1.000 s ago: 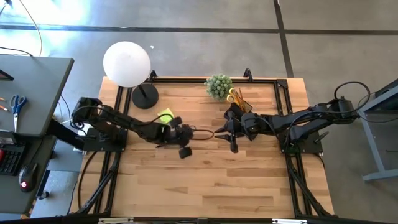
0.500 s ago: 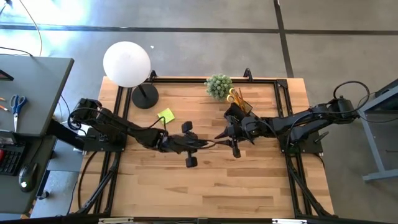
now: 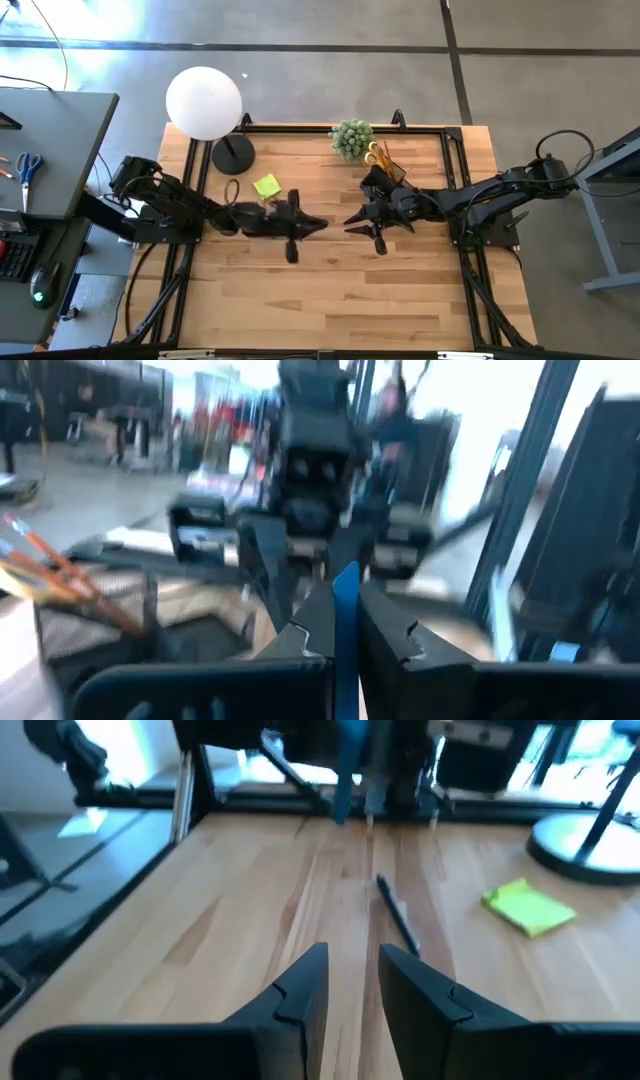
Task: Pick and place office supplies into organizer
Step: Put the blue eraser into the desk organizer, then put the black pen into the desk organizer
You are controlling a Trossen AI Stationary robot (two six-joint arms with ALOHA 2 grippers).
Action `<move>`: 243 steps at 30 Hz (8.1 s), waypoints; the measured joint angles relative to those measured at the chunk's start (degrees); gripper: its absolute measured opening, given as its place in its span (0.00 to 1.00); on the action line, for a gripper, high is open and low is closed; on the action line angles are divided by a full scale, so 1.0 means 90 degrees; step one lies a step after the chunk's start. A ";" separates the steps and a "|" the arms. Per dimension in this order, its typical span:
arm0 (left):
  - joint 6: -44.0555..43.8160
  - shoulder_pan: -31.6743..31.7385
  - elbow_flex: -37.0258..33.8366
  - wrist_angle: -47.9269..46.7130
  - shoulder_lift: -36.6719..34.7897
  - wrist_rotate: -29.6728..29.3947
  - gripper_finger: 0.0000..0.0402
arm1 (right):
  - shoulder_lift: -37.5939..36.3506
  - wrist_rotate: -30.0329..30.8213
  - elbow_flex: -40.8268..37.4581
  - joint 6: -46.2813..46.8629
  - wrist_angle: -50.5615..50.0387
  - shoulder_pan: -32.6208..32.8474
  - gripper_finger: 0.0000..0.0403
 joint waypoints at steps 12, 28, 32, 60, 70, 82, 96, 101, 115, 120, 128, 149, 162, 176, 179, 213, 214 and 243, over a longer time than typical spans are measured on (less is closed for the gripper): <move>-0.0013 0.0115 -0.0370 0.1114 0.0056 0.0115 0.01 | 0.0892 0.0250 0.0000 0.0548 0.1894 0.0000 0.22; 0.0025 0.0117 -0.0364 0.0922 0.0100 -0.0004 0.01 | 0.2135 0.0249 0.0005 0.0879 0.4532 -0.0068 0.22; 0.0107 0.0117 -0.0364 0.0906 0.0100 -0.0017 0.01 | 0.2142 0.0189 0.0157 0.0864 0.4233 -0.0054 0.22; 0.0196 0.0118 0.0127 0.0714 0.0733 0.0153 0.02 | 0.2142 0.0138 0.0612 0.0190 0.3134 0.0057 0.03; -0.0151 0.0110 0.0117 0.0081 0.0630 -0.0596 0.33 | 0.2127 0.1052 0.0610 -0.0090 0.2429 0.0104 0.02; -0.0139 0.0112 0.0117 -0.2184 -0.0642 -0.1347 0.59 | 0.0325 0.3539 0.0612 0.0364 -0.2302 -0.0238 0.02; -0.0156 0.0112 0.0117 -0.2443 -0.0818 -0.1347 0.52 | -0.0617 0.3478 0.0612 0.1019 -0.4954 -0.1715 0.04; -0.0146 0.0112 0.0117 -0.2489 -0.0818 -0.1340 0.48 | -0.0614 0.3426 0.0612 0.1002 -0.4992 -0.1935 0.05; -0.0149 0.0112 0.0117 -0.2508 -0.0818 -0.1325 0.46 | -0.0615 0.3256 0.0612 0.1029 -0.5044 -0.1938 0.08; -0.0151 0.0112 0.0119 -0.2521 -0.0818 -0.1325 0.46 | -0.0616 0.3363 0.0610 0.1040 -0.5050 -0.1938 0.14; -0.0159 0.0115 0.0119 -0.2525 -0.0818 -0.1323 0.46 | -0.0615 0.3366 0.0610 0.1200 -0.5181 -0.1933 0.30; -0.1038 0.0117 0.0961 -0.6877 -0.1260 -0.0855 0.46 | -0.0419 0.1791 0.0607 0.0709 -0.3199 -0.0958 0.32; -0.2005 0.0117 0.1033 -0.9502 -0.1141 -0.0650 0.46 | 0.0660 0.1660 0.0600 0.0403 -0.2176 -0.0556 0.29; -0.2164 0.0118 0.0605 -0.9655 -0.0535 -0.0663 0.46 | 0.0843 0.1634 0.0600 0.0357 -0.2024 -0.0559 0.29; -0.2164 0.0120 0.0605 -0.9701 -0.0360 -0.0674 0.46 | 0.0843 0.1634 0.0600 0.0355 -0.2024 -0.0559 0.29; -0.1868 0.0409 0.0617 -0.9093 0.0213 -0.0130 0.14 | 0.0834 0.1618 0.0600 0.0306 -0.1983 -0.0559 0.29; -0.1865 0.0409 0.0618 -0.9072 0.0211 -0.0117 0.09 | 0.0833 0.1618 0.0600 0.0307 -0.1984 -0.0559 0.29; -0.0097 -0.0773 0.2594 -1.0234 0.0025 -0.1750 0.01 | 0.1360 0.0866 0.0603 0.0595 -0.0506 -0.0556 0.29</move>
